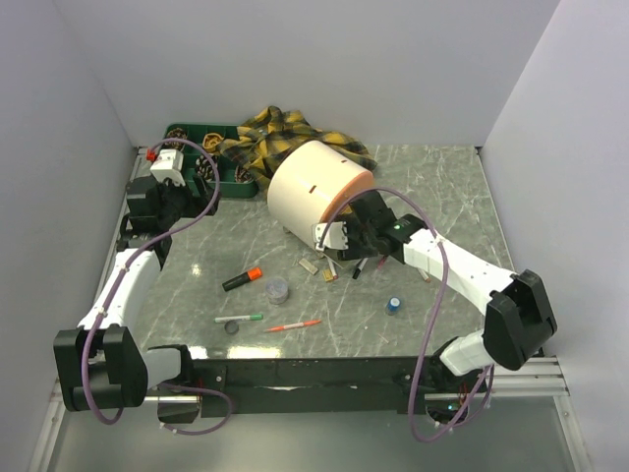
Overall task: Sort the stationery into containers
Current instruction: Place the stationery in the drawer.
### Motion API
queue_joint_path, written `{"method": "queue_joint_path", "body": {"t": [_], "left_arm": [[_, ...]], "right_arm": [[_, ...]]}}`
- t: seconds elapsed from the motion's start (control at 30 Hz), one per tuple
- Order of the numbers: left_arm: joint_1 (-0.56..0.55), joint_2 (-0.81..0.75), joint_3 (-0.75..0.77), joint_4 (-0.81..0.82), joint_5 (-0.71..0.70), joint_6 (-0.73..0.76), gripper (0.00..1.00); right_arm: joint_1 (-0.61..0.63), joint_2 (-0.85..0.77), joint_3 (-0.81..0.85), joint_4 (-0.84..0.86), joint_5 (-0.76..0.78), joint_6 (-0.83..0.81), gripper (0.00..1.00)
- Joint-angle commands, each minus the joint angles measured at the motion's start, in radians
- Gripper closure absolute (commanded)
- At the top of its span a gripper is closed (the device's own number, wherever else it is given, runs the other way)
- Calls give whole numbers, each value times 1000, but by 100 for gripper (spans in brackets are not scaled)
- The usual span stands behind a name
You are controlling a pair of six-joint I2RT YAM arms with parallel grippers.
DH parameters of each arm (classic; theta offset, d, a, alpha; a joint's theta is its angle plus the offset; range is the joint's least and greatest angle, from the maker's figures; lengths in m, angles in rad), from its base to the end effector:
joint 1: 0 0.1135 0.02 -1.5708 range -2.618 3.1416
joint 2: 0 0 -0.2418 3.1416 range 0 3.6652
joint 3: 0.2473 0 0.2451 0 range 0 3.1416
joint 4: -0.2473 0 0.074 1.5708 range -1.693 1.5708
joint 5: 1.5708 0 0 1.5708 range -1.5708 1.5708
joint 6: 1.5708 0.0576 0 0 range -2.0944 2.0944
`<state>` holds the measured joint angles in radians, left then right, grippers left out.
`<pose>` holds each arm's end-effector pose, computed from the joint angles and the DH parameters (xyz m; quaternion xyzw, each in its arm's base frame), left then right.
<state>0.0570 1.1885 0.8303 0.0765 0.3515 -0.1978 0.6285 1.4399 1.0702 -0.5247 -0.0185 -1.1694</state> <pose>0.2971 -0.0029 0.2751 0.0042 0.7940 -0.1810 0.5803 0.2534 0.1855 0.2207 -0.7402 0.5848 -0.0802 0.3220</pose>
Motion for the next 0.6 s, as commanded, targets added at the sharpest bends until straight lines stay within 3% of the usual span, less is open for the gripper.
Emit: {"method": "queue_joint_path", "body": {"t": [0.0, 0.17, 0.27, 0.4, 0.57], "left_arm": [[3, -33, -13, 78, 24, -9, 12], [3, -44, -22, 97, 27, -17, 12], [3, -67, -39, 100, 26, -25, 12], [3, -118, -80, 94, 21, -41, 12], [3, -181, -99, 33, -25, -86, 10]], "right_arm": [[-6, -91, -7, 8, 11, 14, 30], [-1, -170, 30, -32, -30, 144, 28], [20, -211, 75, -61, -110, 322, 28], [86, -199, 126, -80, -224, 696, 32], [138, -52, 160, -35, -343, 1078, 35]]}}
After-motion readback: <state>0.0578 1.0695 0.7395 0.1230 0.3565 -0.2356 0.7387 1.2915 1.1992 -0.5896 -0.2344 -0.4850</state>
